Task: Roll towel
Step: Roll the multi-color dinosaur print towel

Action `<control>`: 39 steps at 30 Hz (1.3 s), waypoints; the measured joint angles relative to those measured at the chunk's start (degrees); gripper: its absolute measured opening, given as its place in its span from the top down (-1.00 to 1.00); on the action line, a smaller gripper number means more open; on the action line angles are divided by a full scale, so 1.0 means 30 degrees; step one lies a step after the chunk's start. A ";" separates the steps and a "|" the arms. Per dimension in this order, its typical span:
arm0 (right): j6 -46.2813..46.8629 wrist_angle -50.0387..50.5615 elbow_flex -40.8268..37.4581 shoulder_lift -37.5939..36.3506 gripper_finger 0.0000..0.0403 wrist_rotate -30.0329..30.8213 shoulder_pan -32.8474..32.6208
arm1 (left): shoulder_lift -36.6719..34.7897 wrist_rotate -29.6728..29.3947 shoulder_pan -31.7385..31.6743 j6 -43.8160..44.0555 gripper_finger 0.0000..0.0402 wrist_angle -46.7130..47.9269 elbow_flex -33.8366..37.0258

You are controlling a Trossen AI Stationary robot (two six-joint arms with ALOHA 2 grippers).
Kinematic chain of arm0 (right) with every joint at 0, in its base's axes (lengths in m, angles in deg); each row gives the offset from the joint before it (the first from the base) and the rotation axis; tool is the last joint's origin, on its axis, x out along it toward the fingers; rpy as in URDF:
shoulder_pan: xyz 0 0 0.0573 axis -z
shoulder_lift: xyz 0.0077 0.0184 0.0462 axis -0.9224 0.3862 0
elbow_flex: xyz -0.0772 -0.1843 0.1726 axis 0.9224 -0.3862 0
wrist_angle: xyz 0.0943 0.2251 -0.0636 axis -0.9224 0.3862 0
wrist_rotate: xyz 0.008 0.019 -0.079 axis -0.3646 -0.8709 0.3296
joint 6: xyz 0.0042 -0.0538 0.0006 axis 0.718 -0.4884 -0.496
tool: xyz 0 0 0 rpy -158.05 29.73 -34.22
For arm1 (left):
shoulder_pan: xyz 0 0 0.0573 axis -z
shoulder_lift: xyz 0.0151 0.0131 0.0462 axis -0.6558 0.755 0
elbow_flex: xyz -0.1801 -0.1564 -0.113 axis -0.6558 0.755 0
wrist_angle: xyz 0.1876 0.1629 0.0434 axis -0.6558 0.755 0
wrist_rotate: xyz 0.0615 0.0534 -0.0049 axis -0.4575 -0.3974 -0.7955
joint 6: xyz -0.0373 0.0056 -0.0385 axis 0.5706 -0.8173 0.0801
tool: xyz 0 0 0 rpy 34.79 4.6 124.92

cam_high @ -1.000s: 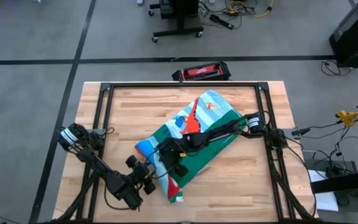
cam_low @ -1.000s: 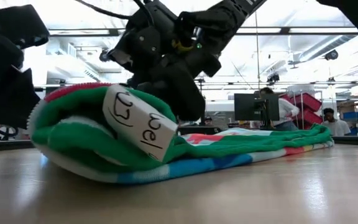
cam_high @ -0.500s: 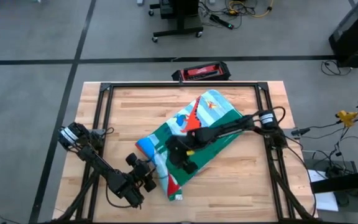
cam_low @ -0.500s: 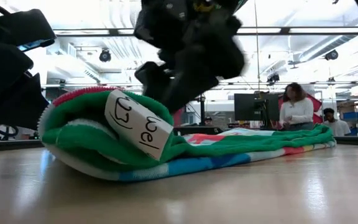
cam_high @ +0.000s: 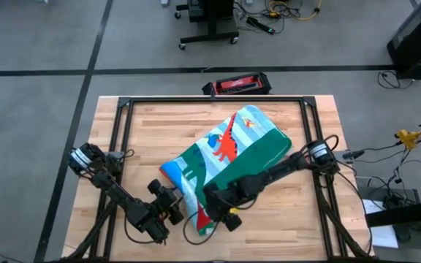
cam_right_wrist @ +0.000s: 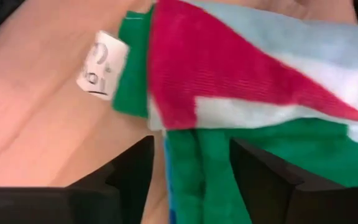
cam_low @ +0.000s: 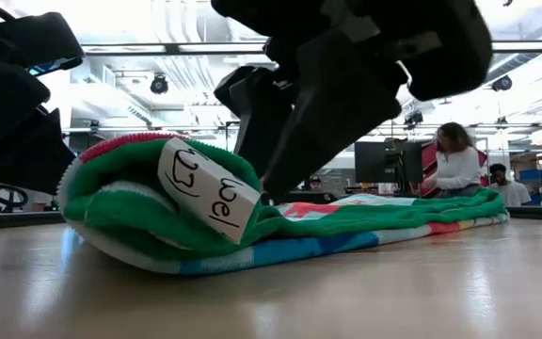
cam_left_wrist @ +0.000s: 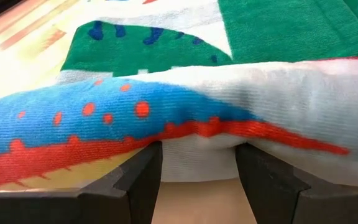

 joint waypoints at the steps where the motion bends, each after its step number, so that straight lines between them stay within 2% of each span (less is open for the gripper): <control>1: 0.0056 -0.0127 -0.0054 0.0010 0.22 0.0136 0.0009 | 0.0000 0.0058 0.0000 0.0000 0.05 -0.0009 0.0000; 10: -0.0350 -0.1343 -0.0086 0.0290 0.91 0.0346 0.0773 | 0.0000 0.0629 0.0000 -0.0199 0.05 -0.0103 -0.0302; 12: -0.0465 -0.1689 -0.0109 0.0731 0.97 -0.0100 0.0976 | 0.0000 0.0636 0.0000 -0.0405 0.05 -0.0104 -0.0481; 27: -0.1491 -0.5324 -0.0143 0.2381 1.00 -0.1700 0.1851 | -0.0005 0.0472 -0.0251 -0.1352 0.05 -0.0389 -0.0648; 32: -0.1550 -0.4954 -0.0139 0.2117 1.00 -0.1058 0.1908 | -0.0015 0.0469 -0.0734 -0.1852 0.05 -0.0405 -0.0648; 39: -0.2392 -0.2055 -0.0139 0.1100 1.00 0.0912 0.2015 | -0.0058 0.0396 -0.1103 -0.2336 0.05 -0.0472 -0.0648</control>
